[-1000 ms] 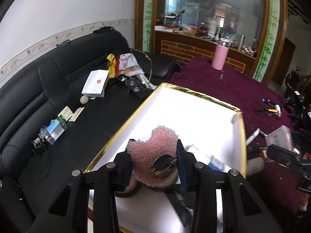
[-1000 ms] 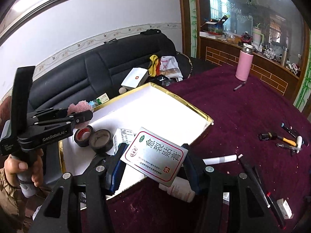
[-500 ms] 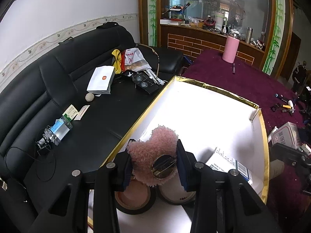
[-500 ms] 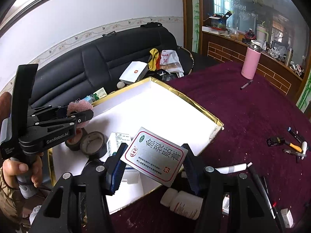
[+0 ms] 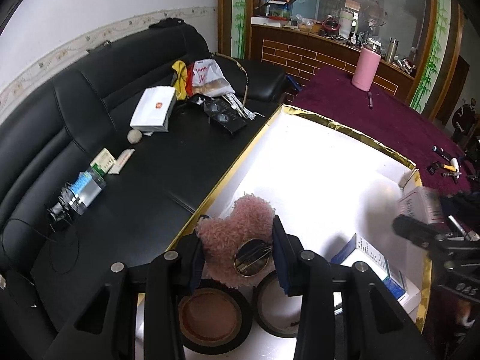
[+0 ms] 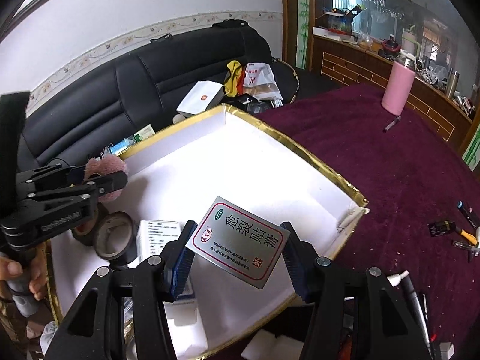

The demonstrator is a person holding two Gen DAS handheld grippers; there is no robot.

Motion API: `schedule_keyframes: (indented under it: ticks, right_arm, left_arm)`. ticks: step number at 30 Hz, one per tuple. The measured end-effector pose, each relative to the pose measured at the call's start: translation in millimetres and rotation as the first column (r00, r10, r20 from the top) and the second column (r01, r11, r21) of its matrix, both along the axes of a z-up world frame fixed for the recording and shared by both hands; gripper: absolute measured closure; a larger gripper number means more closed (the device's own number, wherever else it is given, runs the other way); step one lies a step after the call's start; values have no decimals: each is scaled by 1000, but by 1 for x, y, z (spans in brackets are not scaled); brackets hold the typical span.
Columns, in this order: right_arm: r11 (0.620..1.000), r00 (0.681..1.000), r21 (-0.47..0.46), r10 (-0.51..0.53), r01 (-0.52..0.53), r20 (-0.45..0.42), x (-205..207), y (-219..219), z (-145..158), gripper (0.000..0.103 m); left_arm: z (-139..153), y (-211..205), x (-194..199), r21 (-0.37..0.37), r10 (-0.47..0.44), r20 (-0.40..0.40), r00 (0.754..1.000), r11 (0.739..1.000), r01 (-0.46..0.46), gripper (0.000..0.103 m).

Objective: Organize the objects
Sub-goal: 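Open the left tool to drop the keychain while the right releases the medicine box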

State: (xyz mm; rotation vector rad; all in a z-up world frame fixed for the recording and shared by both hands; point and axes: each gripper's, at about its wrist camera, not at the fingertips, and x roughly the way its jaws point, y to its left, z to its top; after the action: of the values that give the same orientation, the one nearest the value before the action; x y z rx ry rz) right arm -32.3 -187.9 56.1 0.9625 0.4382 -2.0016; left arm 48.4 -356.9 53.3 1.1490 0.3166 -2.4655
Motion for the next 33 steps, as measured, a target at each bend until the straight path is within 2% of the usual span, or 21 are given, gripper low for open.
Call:
schedule_keyframes:
  ticks: [6,9,11,13,14,20,27,33]
  right_arm:
    - [1000,1000,28,9,-9,2,-3,-10,-16,42]
    - [1000,1000,5,22,-23,21,-2,-10,-17,40]
    - [1000,999,-2,28,-28,20,0,-9,-16,36]
    - [999,999,-19,35,-35,28,1,-7,-13,19]
    - [999,999,-35,38,-37,33,2,-5,-10,16]
    - [993,999,-114,27,-24,22,6,16,10,8]
    - [979,999,-198,-36,40,25,7,55,30,5]
    - [969,996,-229,-82,89,40,8,83,36,4]
  left_arm:
    - [-5,3,-6,-8,-7,45,999,1000,7,65]
    - [-5,5,-8,-26,-8,59,998,1000,9,63]
    - [-6,7,-9,-29,-10,72,997,999,12,62]
    - [-7,11,-10,-40,-10,83,996,999,14,58]
    - [-6,13,-11,-48,-11,82,997,999,15,55]
    - [5,27,-6,-108,-5,49,999,994,10,42]
    - [30,47,5,-134,-20,-41,999,991,15,35]
    - [43,73,8,-134,-72,-78,994,989,61,34]
